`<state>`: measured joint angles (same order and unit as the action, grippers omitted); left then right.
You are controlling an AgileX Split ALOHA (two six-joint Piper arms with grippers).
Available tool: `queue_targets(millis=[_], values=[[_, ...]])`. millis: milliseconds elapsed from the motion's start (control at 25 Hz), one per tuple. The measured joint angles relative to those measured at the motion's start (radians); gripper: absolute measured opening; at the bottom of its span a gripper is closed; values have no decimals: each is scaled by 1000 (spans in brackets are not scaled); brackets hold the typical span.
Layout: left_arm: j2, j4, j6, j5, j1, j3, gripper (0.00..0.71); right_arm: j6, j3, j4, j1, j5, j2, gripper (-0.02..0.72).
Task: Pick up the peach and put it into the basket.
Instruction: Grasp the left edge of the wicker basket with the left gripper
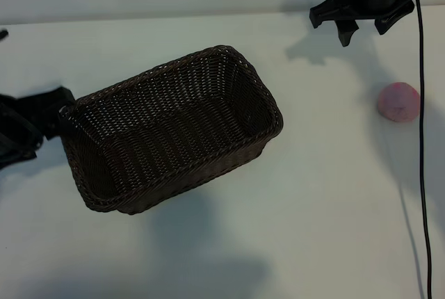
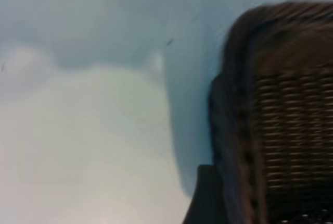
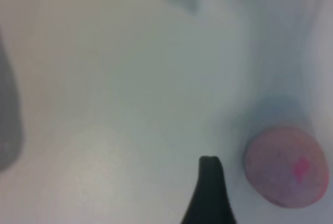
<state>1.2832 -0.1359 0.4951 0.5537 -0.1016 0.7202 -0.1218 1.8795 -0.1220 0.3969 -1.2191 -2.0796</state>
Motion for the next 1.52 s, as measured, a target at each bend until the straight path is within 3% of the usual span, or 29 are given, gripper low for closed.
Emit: queue_targets(millis=[400,840,1520], values=[[171,-88,-10,-150,0,-12,557,0,0,1,0,0,0,544],[300,-384,-285,-183,0,-12,557,0,0,3,0,0,0,544],[342,-376,-317,-161,0,-12,494,0,0,8,0,0,0,544]])
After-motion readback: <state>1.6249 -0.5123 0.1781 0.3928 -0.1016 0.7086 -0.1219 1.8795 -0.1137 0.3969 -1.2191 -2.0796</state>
